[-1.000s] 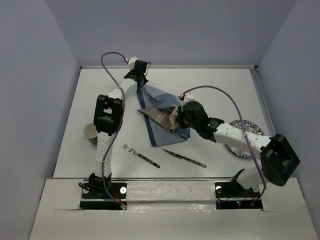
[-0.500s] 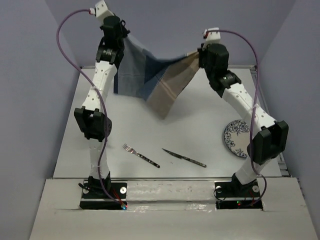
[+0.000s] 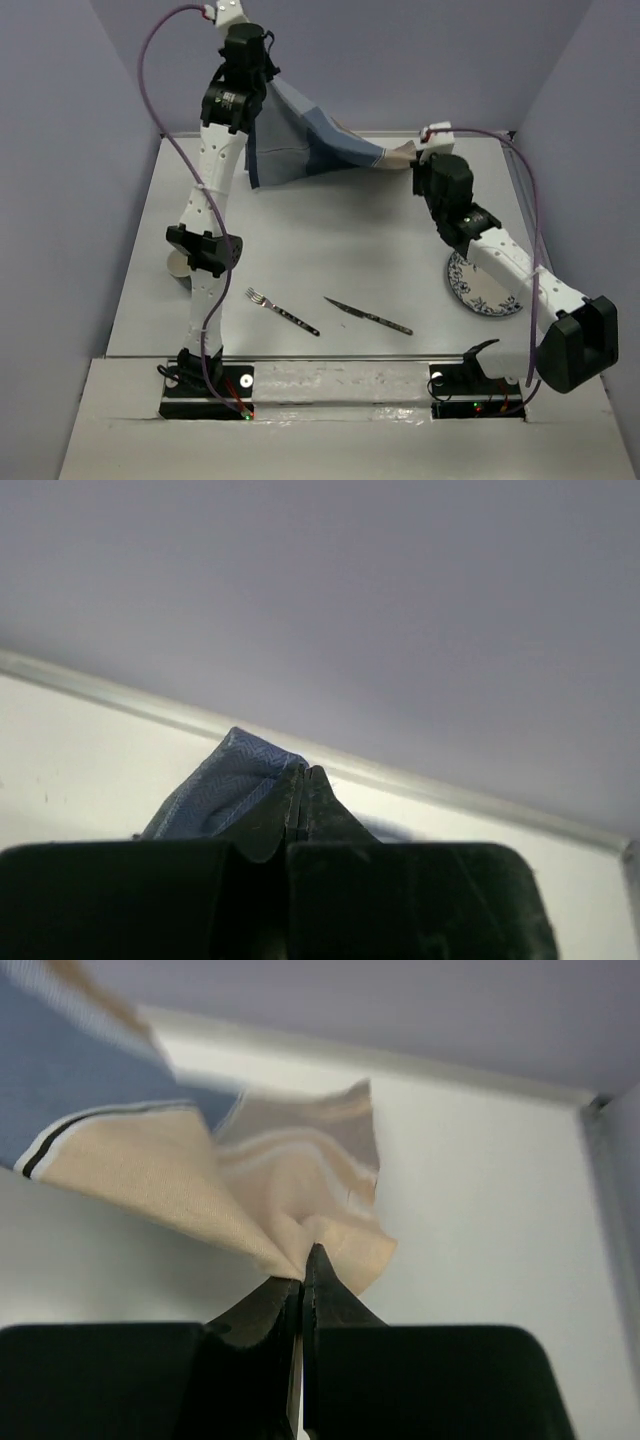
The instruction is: Set the dinner table for one person
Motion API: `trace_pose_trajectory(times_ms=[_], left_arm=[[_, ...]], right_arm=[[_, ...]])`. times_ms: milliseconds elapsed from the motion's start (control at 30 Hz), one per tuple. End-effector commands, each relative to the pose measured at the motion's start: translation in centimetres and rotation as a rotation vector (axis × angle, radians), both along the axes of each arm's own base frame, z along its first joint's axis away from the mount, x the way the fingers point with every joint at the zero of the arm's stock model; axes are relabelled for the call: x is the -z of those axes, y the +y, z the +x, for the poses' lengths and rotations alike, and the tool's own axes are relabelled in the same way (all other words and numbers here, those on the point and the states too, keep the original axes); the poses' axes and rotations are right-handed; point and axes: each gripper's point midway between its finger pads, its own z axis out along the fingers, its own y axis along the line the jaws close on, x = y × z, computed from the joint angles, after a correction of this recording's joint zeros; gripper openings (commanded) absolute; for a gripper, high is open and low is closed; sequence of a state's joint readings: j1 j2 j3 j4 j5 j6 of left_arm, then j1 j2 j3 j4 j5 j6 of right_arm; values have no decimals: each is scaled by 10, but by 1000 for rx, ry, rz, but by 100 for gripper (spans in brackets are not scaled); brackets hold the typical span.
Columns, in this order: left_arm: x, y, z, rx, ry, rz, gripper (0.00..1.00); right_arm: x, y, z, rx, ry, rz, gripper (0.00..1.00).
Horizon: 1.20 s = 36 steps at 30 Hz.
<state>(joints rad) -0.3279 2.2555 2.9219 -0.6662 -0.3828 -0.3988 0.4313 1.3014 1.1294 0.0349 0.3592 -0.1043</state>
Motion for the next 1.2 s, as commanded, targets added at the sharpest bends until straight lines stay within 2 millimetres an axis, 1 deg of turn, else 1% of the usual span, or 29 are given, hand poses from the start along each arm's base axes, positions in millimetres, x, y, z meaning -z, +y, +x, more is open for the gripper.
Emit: trace_pose_trajectory(times_ms=[0, 33, 67, 100, 133, 167, 200, 233, 267, 300, 333, 367, 433, 467, 533, 567, 600, 633, 667, 733, 767, 833, 867, 933, 967, 1033, 1100, 1133, 1167], left_arm=[[16, -11, -25, 90, 105, 70, 0], [12, -7, -29, 95, 103, 65, 0], [52, -5, -27, 97, 203, 94, 0], [23, 0, -43, 87, 122, 86, 0], [103, 1, -46, 87, 275, 146, 0], [75, 10, -74, 82, 190, 122, 0], [69, 9, -74, 96, 98, 60, 0], [129, 13, -86, 102, 192, 58, 0], [117, 23, -101, 95, 144, 19, 0], [131, 23, -108, 98, 154, 0, 0], [135, 20, -111, 114, 129, -37, 0], [166, 20, -125, 130, 176, -45, 0], [185, 24, -134, 115, 183, -67, 0], [203, 28, -143, 100, 186, -92, 0], [207, 33, -144, 107, 184, -133, 0], [191, 33, -140, 105, 154, -142, 0], [180, 34, -139, 96, 136, -144, 0], [156, 35, -138, 92, 86, -153, 0], [133, 38, -143, 86, 29, -167, 0], [99, 44, -152, 67, -60, -182, 0], [73, 50, -164, 60, -129, -196, 0], [41, 56, -177, 51, -221, -208, 0], [21, 59, -184, 49, -269, -213, 0], [-25, 66, -207, 51, -381, -223, 0], [-40, 69, -217, 54, -419, -224, 0], [-58, 72, -226, 56, -460, -213, 0], [-72, 73, -230, 60, -494, -213, 0], [-74, 73, -230, 57, -501, -207, 0], [-72, 72, -223, 53, -490, -197, 0]], right_arm=[[106, 26, -19, -38, 212, 63, 0], [113, 26, -20, -34, 230, 64, 0], [122, 25, -23, -34, 261, 56, 0], [129, 25, -24, -16, 289, 73, 0], [142, 21, -32, -1, 343, 63, 0], [147, 21, -35, 0, 358, 69, 0], [156, 18, -41, 9, 377, 77, 0], [159, 16, -44, 18, 386, 83, 0], [161, 12, -46, 37, 388, 80, 0], [162, 11, -48, 44, 391, 82, 0], [161, 9, -50, 51, 397, 83, 0], [161, 8, -51, 65, 403, 101, 0], [156, 7, -56, 68, 400, 117, 0], [158, 6, -59, 65, 404, 120, 0], [149, 6, -56, 65, 381, 124, 0], [128, 6, -51, 70, 333, 142, 0], [115, 6, -49, 66, 304, 142, 0], [98, 5, -46, 68, 263, 148, 0], [61, 2, -43, 71, 182, 178, 0], [24, -2, -44, 63, 95, 172, 0], [7, -6, -45, 71, 55, 175, 0], [-46, -14, -53, 60, -57, 175, 0], [-64, -17, -57, 60, -95, 181, 0], [-114, -28, -73, 58, -200, 217, 0], [-128, -31, -79, 55, -231, 233, 0], [-158, -37, -90, 47, -298, 222, 0], [-170, -40, -91, 54, -320, 216, 0], [-174, -41, -90, 63, -331, 202, 0], [-179, -39, -83, 68, -339, 196, 0]])
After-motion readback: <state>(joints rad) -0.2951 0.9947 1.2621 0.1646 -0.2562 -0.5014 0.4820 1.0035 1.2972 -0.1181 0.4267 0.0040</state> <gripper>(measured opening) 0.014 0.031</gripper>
